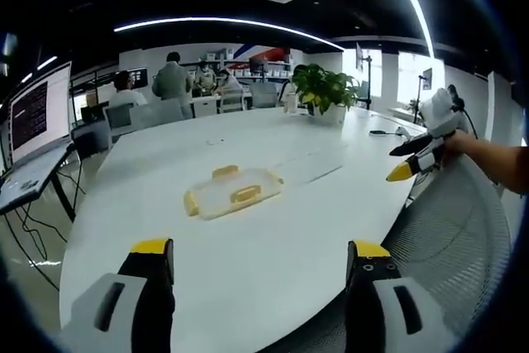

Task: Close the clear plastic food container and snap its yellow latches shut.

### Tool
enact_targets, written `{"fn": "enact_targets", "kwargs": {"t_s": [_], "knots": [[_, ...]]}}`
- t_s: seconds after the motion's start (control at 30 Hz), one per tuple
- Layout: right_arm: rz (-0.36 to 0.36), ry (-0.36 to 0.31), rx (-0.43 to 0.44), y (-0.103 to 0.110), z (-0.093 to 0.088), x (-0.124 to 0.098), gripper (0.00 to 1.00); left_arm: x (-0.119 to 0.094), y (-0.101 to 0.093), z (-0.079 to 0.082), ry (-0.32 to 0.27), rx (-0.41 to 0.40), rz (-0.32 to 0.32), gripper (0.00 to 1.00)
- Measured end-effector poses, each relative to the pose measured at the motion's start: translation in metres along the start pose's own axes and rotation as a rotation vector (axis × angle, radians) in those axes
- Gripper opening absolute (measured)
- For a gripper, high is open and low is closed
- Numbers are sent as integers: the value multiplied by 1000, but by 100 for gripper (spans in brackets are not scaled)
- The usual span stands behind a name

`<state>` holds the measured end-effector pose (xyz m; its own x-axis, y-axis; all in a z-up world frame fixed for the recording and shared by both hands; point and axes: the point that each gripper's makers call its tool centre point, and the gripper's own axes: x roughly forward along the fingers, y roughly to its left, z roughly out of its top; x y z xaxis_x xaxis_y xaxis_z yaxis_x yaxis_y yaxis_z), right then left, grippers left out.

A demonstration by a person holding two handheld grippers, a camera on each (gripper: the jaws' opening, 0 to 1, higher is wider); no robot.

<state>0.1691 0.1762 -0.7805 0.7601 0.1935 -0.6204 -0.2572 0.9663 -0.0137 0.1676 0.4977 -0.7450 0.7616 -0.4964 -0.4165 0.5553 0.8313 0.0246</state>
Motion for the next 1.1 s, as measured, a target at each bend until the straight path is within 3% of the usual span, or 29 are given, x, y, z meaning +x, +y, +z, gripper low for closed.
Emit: {"fn": "enact_targets", "kwargs": {"t_s": [0.53,0.67,1.1], "knots": [[17,16,-29,3,-1,0,84,-2,0,5,-17,-10,13,82],[13,18,-25,1,-1,0,84,0,-1,2,9,1,9,82],[18,40,-31,1,-5,0,83,0,-3,2,8,-6,4,82]]}}
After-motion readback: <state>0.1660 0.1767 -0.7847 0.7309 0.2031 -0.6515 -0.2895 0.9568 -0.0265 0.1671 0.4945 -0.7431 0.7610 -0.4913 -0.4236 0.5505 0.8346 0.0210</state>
